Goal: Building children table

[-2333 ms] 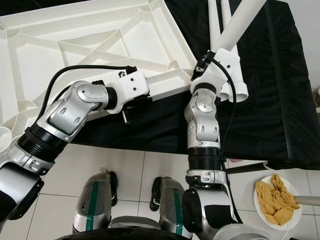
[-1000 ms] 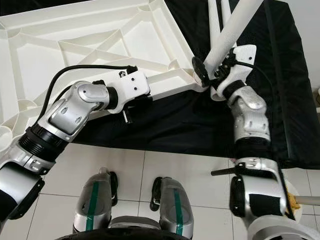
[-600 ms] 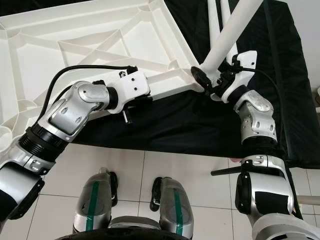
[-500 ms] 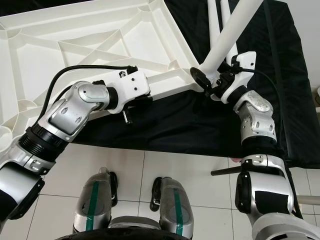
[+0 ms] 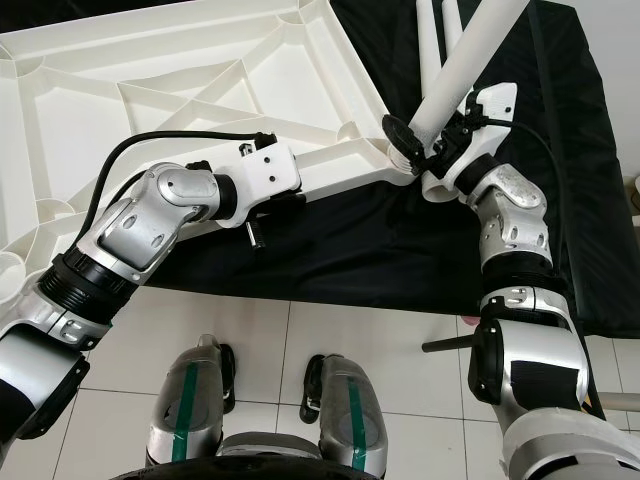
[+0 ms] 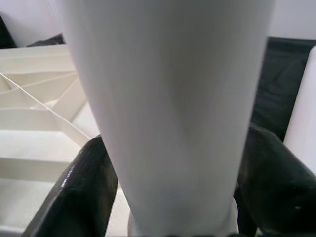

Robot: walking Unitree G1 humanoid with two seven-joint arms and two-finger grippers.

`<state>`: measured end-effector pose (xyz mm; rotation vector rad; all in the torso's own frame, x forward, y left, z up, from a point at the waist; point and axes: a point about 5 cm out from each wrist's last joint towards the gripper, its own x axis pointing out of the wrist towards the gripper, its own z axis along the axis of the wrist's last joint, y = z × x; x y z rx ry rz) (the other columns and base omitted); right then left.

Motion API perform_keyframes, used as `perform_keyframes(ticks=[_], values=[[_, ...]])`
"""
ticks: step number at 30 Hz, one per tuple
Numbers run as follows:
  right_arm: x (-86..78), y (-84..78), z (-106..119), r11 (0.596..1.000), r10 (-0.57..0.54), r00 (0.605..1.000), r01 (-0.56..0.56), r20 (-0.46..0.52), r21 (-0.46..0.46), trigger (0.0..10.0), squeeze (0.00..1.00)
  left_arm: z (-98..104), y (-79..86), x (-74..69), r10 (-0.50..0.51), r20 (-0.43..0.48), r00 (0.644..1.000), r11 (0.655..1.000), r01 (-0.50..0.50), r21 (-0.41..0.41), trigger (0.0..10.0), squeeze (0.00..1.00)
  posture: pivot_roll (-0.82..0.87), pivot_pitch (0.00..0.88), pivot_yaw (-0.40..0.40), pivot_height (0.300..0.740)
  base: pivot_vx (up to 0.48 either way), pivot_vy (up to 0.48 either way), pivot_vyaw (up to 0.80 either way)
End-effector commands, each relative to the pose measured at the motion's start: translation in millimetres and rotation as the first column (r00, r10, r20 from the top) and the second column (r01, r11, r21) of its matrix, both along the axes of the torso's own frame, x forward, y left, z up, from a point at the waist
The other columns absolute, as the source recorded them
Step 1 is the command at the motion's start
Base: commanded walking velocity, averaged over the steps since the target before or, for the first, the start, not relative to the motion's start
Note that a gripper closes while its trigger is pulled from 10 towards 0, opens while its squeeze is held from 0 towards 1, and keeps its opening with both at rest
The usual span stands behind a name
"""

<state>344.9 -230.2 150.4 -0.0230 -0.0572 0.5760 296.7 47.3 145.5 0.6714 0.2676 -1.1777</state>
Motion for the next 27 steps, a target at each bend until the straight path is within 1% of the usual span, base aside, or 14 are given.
perform_keyframes(ticks=[1, 9, 14, 15, 22, 23, 26, 27], values=[[-0.2, -5.3, 1.2, 1.000, 0.000, 1.000, 0.000, -0.003, -0.022, 0.0, 0.00, -17.4, -1.4, -7.9, -0.052, -0.082, 0.995, 0.996, 0.058, 0.064, 10.0, 0.00, 0.09, 0.031, -0.061, 0.740, 0.000, 0.000, 0.00], [-1.5, -9.2, -2.0, 1.000, 0.015, 1.000, -0.015, -0.020, -0.023, 0.0, 0.00, -16.0, -0.5, -6.8, -0.046, -0.078, 0.996, 0.997, 0.051, 0.062, 10.0, 0.00, 0.08, 0.039, -0.065, 0.740, 0.000, 0.000, 0.00], [-1.7, -12.5, -1.1, 1.000, -0.008, 1.000, 0.007, -0.016, -0.028, 0.0, 0.00, -15.0, -0.8, -6.0, -0.043, -0.078, 0.996, 0.997, 0.048, 0.058, 10.0, 0.00, 0.08, 0.046, -0.067, 0.740, 0.000, 0.000, 0.00], [-1.6, -12.8, -1.0, 0.999, -0.015, 1.000, 0.014, -0.016, -0.031, 10.0, 0.00, -14.8, -0.9, -5.7, -0.043, -0.077, 0.996, 0.997, 0.048, 0.057, 10.0, 0.00, 0.08, 0.047, -0.068, 0.740, 0.000, 0.000, 0.00], [-2.4, -6.9, -2.5, 0.998, -0.062, 0.998, 0.062, -0.011, -0.014, 10.0, 0.00, -14.2, -0.9, -4.8, -0.039, -0.075, 0.996, 0.998, 0.043, 0.053, 10.0, 0.00, 0.08, 0.050, -0.070, 0.740, 0.000, 0.000, 0.00], [-2.1, -6.3, -2.1, 0.993, -0.118, 0.993, 0.118, 0.001, 0.009, 10.0, 0.00, -14.3, -0.9, -5.2, -0.039, -0.076, 0.996, 0.998, 0.043, 0.052, 10.0, 0.00, 0.08, 0.052, -0.070, 0.740, 0.000, 0.000, 0.00], [-2.0, -6.4, -2.0, 0.990, -0.142, 0.990, 0.142, 0.005, 0.017, 10.0, 0.00, -14.3, -0.9, -5.4, -0.040, -0.076, 0.996, 0.998, 0.044, 0.052, 10.0, 0.00, 0.08, 0.052, -0.070, 0.740, 0.000, 0.000, 0.00], [-2.1, -6.5, -2.9, 0.985, -0.173, 0.985, 0.173, 0.003, 0.020, 10.0, 0.00, -14.6, -0.8, -5.6, -0.040, -0.077, 0.996, 0.998, 0.044, 0.053, 10.0, 0.00, 0.08, 0.053, -0.070, 0.740, 0.000, 0.000, 0.00]])
